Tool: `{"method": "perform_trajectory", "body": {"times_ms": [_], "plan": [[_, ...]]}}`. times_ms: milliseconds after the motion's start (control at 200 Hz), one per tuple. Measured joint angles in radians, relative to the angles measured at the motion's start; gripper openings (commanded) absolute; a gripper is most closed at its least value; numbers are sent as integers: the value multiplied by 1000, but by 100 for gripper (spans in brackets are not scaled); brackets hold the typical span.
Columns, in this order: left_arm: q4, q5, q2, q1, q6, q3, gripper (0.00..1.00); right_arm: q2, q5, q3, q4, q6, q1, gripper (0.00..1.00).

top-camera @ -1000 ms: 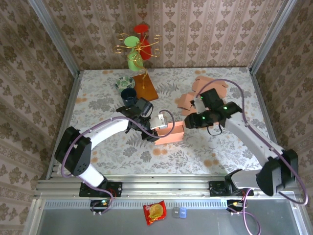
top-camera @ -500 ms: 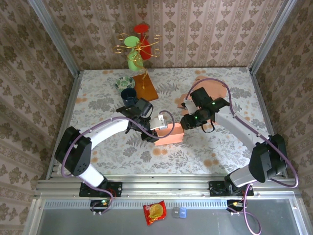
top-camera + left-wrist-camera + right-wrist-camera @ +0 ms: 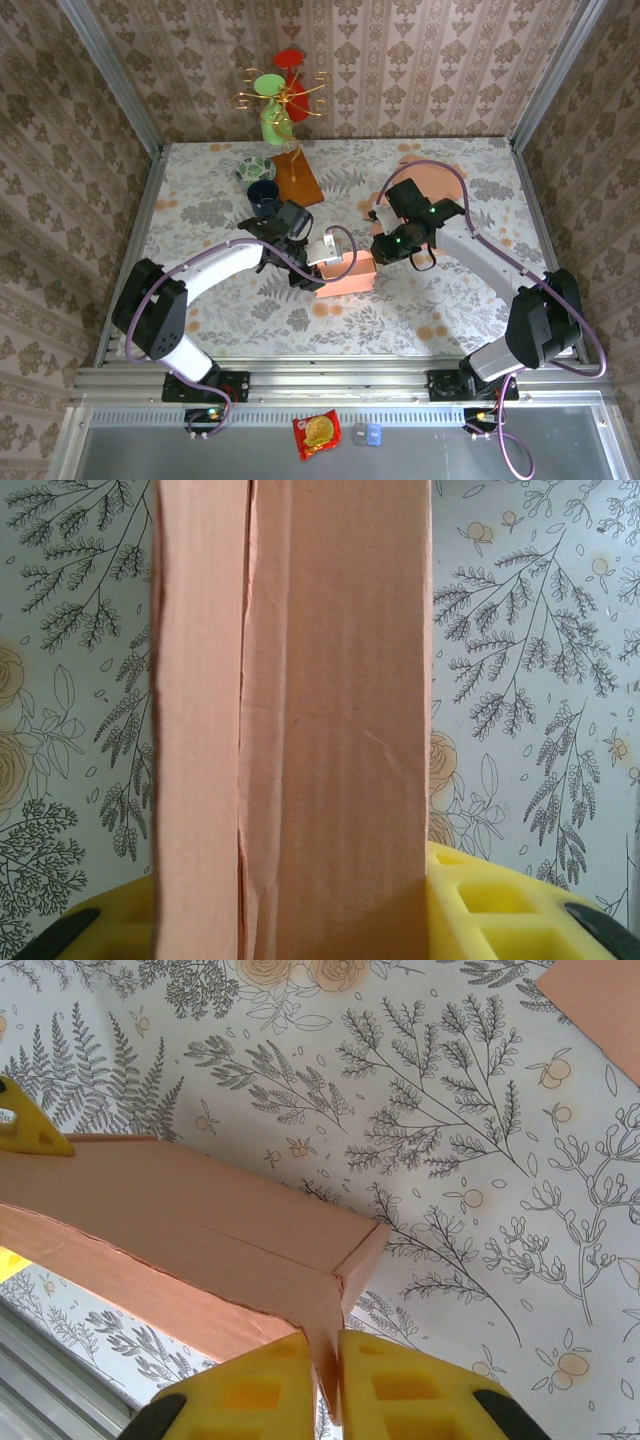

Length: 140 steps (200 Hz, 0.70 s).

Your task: Fold the paper box

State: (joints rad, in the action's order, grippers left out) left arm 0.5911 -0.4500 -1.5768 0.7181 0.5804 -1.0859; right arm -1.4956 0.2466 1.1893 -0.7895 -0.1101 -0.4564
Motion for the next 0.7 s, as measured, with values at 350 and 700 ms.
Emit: {"method": "perform_trajectory", "body": {"times_ms": [350, 700], "plan": [[-11, 0, 0, -8, -28, 0, 30, 4, -80, 8, 9, -51, -40, 0], [-42, -14, 0, -14, -66, 0, 30, 69, -171, -55, 98, -232, -82, 0]]}}
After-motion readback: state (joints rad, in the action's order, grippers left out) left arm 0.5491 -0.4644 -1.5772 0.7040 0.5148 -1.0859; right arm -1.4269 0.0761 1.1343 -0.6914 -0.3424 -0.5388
